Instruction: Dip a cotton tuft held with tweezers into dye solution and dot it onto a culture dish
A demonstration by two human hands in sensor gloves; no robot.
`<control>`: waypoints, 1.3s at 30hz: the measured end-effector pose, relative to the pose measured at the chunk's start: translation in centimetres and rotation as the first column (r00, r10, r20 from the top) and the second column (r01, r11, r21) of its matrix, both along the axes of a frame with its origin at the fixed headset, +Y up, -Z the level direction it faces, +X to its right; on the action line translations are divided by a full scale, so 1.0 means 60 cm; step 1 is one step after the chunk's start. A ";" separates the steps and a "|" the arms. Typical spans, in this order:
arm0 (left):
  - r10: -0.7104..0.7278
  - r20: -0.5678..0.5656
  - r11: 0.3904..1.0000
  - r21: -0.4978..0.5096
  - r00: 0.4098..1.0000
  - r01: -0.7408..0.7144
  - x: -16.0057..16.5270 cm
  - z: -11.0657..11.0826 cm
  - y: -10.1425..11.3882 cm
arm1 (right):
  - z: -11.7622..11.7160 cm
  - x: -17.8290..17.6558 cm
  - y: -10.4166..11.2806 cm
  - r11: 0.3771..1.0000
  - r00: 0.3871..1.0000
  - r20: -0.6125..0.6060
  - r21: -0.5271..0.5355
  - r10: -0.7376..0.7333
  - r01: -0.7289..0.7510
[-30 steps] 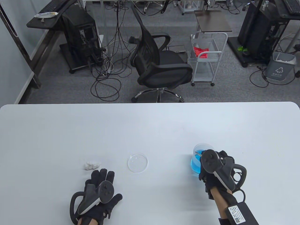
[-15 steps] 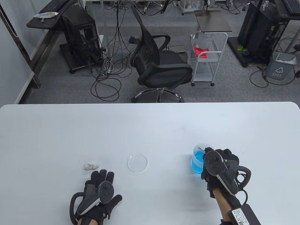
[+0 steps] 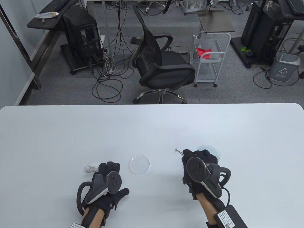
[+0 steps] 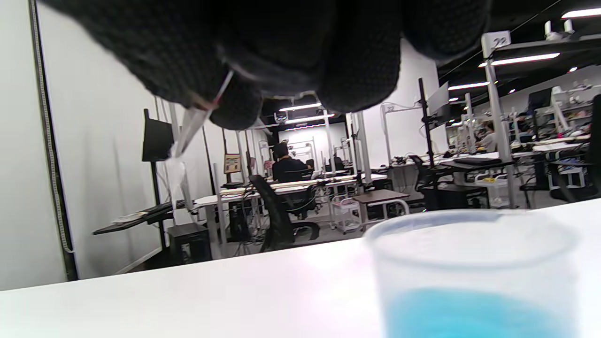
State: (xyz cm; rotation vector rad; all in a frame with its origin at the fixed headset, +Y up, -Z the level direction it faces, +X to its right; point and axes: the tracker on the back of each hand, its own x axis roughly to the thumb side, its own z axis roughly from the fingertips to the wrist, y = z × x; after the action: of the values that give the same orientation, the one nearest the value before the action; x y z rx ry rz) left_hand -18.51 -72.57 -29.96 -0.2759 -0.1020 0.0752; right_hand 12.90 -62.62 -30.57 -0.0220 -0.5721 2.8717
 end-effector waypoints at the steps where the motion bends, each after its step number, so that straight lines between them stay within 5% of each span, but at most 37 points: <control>1: 0.016 0.004 1.000 -0.006 1.000 -0.016 0.006 -0.009 0.001 | -0.005 -0.012 -0.007 1.000 1.000 -0.013 -0.006 -0.004 0.004; 16: 0.261 0.014 0.958 -0.126 0.965 -0.257 0.038 -0.099 -0.032 | -0.062 -0.125 -0.119 0.988 0.992 -0.115 -0.146 -0.059 0.042; 23: 0.223 0.033 0.962 -0.167 0.974 -0.215 0.048 -0.124 -0.063 | -0.079 -0.146 -0.175 0.975 0.991 -0.117 -0.220 -0.067 0.039; 39: 0.139 0.032 0.982 -0.133 0.990 -0.133 0.078 -0.143 -0.090 | -0.093 -0.164 -0.211 0.962 0.990 -0.132 -0.264 0.040 -0.074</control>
State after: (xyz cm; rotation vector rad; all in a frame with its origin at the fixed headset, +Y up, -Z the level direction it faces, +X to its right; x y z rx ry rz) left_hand -13.81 -77.96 -38.52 -0.4013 -0.1567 0.2125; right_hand 3.03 -75.31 -36.15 0.1346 -0.1586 2.9578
